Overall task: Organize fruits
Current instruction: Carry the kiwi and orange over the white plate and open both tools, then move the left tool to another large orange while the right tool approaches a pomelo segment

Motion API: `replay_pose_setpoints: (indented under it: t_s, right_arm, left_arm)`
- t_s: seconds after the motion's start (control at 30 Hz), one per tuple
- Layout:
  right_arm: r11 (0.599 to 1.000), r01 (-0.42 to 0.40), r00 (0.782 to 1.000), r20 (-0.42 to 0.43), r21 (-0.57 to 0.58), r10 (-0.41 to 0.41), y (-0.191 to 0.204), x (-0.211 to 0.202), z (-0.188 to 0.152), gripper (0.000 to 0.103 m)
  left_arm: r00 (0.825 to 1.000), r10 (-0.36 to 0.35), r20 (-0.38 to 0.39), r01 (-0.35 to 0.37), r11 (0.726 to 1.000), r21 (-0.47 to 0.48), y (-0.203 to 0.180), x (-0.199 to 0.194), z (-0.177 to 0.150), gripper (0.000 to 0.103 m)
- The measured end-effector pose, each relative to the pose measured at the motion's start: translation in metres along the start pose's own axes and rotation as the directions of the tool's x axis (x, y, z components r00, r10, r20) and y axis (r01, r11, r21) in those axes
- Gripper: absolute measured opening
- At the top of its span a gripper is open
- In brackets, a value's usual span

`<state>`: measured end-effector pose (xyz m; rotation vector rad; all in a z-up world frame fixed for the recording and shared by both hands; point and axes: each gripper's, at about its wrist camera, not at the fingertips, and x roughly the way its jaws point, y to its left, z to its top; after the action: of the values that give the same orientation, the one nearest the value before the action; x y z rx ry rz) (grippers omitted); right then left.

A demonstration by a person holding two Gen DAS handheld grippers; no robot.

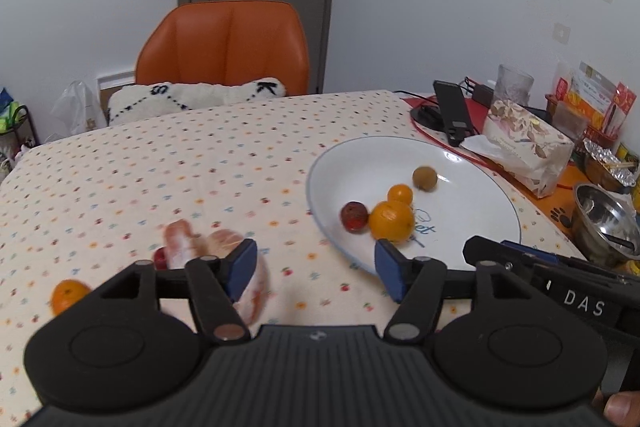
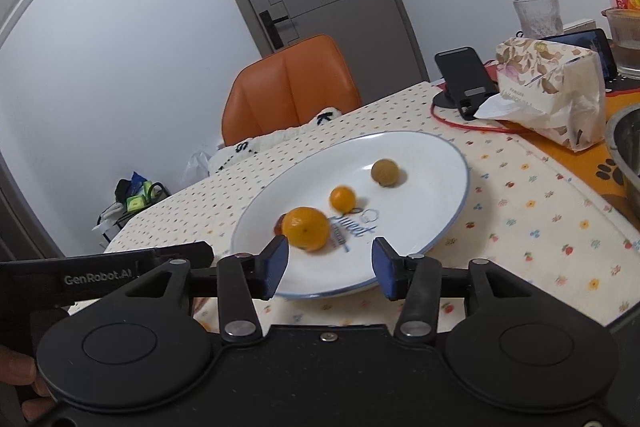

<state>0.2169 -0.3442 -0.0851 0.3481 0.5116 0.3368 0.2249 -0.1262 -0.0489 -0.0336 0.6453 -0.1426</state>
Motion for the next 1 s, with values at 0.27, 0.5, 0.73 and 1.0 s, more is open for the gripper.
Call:
replay_pose_setpoints:
  t_s: [0.27, 0.5, 0.73, 1.0]
  right_arm:
    - [1.000, -0.003, 1.000, -0.002, -0.020, 0.003, 0.019, -0.009, -0.004, 0.055]
    - [0.999, -0.009, 1.000, 0.011, -0.039, 0.010, 0.036, -0.017, -0.004, 0.065]
    - [0.999, -0.036, 0.999, 0.009, -0.035, 0.036, 0.053, -0.018, -0.006, 0.074]
    - [0.995, -0.072, 0.997, -0.007, -0.069, 0.072, 0.075, -0.015, -0.010, 0.076]
  left_arm:
    - [0.998, 0.054, 0.037, -0.052, 0.997, -0.048, 0.028, -0.026, -0.004, 0.079]
    - [0.994, 0.092, 0.062, -0.087, 0.992, -0.088, 0.052, -0.051, -0.009, 0.085]
    - [0.988, 0.135, 0.076, -0.126, 0.985, -0.118, 0.076, -0.071, -0.016, 0.088]
    - [0.982, 0.165, 0.088, -0.149, 0.975, -0.163, 0.103, -0.090, -0.025, 0.088]
